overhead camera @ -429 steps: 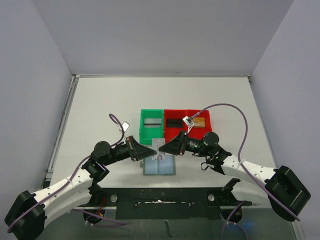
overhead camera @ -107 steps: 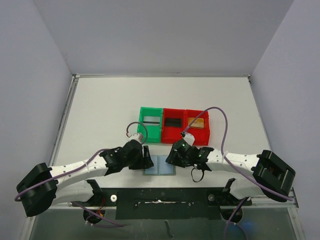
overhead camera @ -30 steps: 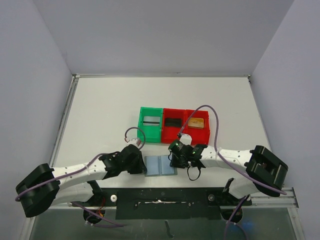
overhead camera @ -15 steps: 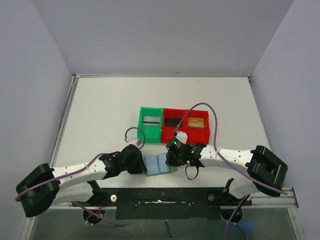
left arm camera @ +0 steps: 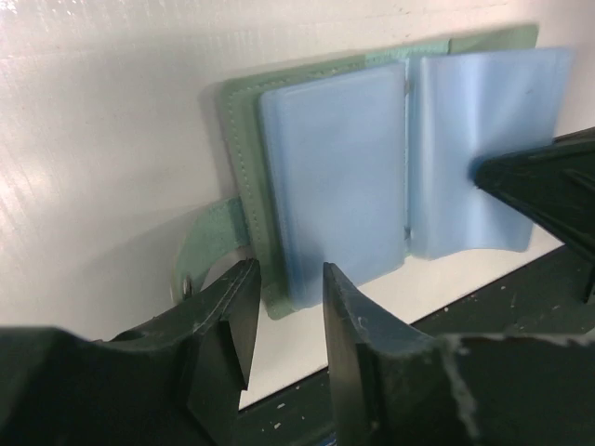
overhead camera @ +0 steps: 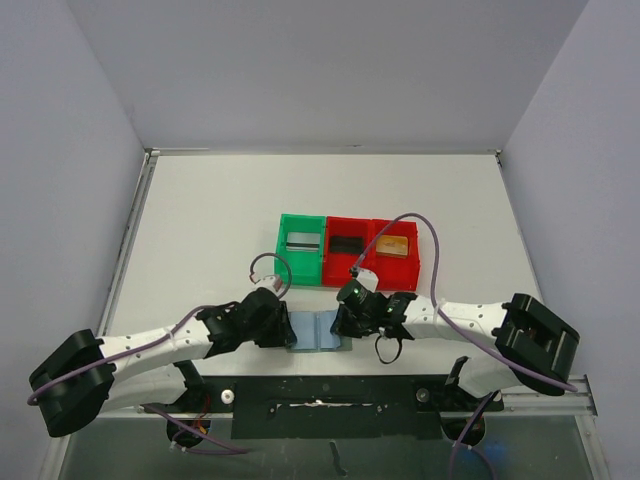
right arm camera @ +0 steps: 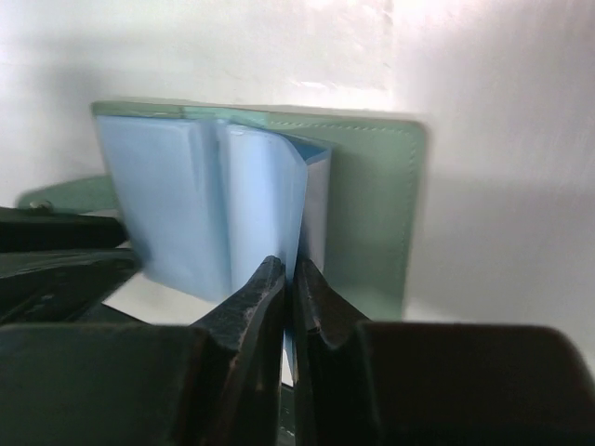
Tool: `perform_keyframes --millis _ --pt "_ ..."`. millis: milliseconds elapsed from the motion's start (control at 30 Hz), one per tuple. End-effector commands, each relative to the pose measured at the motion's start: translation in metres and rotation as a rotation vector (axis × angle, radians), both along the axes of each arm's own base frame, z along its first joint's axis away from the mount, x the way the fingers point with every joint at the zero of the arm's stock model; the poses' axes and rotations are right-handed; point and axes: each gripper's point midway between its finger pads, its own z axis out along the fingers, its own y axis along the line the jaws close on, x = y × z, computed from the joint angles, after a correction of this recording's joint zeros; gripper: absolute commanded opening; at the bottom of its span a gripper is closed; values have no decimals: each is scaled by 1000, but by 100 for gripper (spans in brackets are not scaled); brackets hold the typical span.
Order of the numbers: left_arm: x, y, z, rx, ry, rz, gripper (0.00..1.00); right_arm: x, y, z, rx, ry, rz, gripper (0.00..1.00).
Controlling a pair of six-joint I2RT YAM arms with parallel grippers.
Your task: Take the credit cards out of the card holder
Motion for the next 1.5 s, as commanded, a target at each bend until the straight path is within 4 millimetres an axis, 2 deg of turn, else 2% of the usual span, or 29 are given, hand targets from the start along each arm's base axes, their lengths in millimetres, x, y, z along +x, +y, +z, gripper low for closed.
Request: perform_keyframes --millis 0,133,267,400,700,800,933,1167,1233,1367,1467 --pt "17 -13 41 -75 -85 29 36 -7 -15 -7 26 28 -87 6" --pt "22 -20 63 -143 -119 47 48 -13 -19 -10 83 39 -115 7" --pt "25 -31 68 -186 -120 35 50 -11 -21 -9 82 31 -127 8" --pt "24 -39 60 -178 -93 11 50 -10 -21 -9 71 29 -129 8" --pt "18 -41 27 -139 -22 7 49 -11 -19 -14 71 40 -122 8" --pt "18 -43 30 -150 -29 11 44 -13 -19 -17 67 48 -114 8" --pt "21 -41 36 -158 -60 23 44 -13 -17 -20 63 54 -108 8" --pt "17 -44 29 -135 -32 3 45 -13 -16 -22 52 60 -103 8" --pt "20 -40 31 -110 -45 17 47 -14 -17 -23 49 62 -106 8" --pt "21 -46 38 -149 -62 2 47 -14 -18 -22 48 60 -104 8" --pt "16 -51 29 -168 -27 -4 47 -14 -18 -21 51 58 -107 8"
